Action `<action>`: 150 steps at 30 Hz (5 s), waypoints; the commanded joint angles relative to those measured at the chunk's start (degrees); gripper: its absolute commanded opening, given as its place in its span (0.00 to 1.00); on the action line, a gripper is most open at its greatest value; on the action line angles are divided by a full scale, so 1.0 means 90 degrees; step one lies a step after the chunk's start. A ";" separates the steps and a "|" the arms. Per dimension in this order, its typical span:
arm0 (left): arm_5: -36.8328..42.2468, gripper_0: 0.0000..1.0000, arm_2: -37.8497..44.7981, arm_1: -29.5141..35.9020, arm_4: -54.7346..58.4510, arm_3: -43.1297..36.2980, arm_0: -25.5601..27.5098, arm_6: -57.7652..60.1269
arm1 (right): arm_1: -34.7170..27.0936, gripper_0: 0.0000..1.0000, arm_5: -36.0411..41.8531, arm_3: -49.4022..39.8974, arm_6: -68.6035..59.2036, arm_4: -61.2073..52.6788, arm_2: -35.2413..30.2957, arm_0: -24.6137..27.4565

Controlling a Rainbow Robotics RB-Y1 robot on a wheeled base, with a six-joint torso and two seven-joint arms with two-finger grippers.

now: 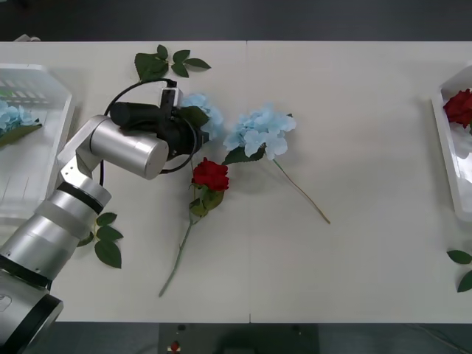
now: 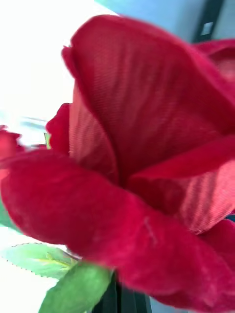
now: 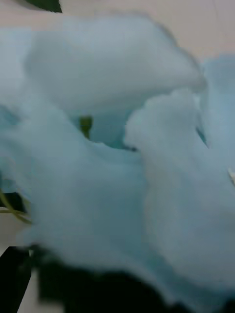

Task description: Put the red flowers into the right box and the blue flowers into the left box

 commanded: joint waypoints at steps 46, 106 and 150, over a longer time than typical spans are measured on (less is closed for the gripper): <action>0.2807 0.00 0.4570 0.3437 0.0951 -0.2575 0.1057 -0.2899 | -0.0586 0.97 0.1219 -0.2564 0.1577 -0.3122 -0.0991 0.1337; 0.4994 1.00 0.5674 0.3222 0.5981 -0.1022 0.1603 -0.4256 | 0.2510 0.96 -0.0148 -0.5425 -0.5063 -0.0378 0.2749 0.1386; 0.3715 1.00 0.1611 0.1356 0.3012 -0.2946 0.1135 -0.3768 | 0.1172 0.00 0.0359 -0.5191 -0.0161 -0.3991 -0.0347 0.1640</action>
